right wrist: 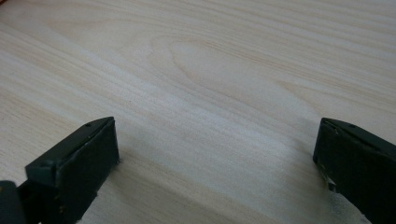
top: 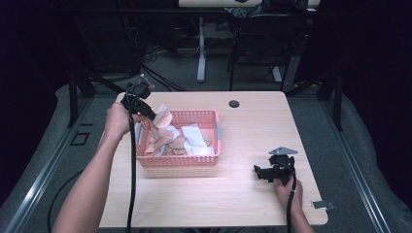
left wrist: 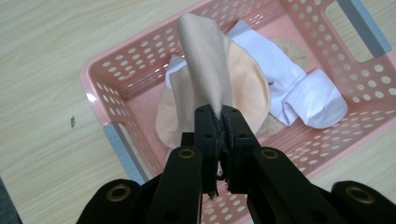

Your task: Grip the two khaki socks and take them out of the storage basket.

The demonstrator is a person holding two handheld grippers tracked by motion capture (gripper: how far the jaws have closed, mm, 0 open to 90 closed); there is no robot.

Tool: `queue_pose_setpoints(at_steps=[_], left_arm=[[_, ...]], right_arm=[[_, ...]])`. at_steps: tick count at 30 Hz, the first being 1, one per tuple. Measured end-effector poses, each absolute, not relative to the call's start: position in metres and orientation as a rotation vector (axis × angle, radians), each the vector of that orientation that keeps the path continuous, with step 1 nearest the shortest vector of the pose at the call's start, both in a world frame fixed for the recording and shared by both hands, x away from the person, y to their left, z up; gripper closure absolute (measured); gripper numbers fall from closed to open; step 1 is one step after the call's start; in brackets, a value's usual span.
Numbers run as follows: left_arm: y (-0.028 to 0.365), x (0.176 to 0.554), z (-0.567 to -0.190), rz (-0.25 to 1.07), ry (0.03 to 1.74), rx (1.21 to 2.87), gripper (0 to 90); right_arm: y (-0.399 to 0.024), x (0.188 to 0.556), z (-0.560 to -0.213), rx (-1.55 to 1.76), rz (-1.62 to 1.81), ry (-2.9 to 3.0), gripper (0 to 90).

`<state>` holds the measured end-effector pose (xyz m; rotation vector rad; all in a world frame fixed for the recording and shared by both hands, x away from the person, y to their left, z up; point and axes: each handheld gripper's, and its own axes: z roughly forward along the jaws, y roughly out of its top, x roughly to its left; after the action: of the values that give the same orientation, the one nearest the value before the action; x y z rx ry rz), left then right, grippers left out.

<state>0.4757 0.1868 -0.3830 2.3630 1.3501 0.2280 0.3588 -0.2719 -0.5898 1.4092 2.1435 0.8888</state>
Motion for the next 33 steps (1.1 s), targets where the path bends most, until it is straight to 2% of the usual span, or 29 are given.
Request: queue_pose_setpoints(at_steps=[21, 33], left_arm=[[0.198, 0.473, -0.353, 0.29, 1.363, 2.335, 85.9], [0.226, 0.47, -0.339, 0.321, 1.418, 2.273, 86.0]], right_arm=[[-0.272, 0.359, -0.59, 1.41, 0.888, 2.143, 0.0], [-0.272, 0.359, -0.59, 1.411, 0.888, 2.143, 0.0]])
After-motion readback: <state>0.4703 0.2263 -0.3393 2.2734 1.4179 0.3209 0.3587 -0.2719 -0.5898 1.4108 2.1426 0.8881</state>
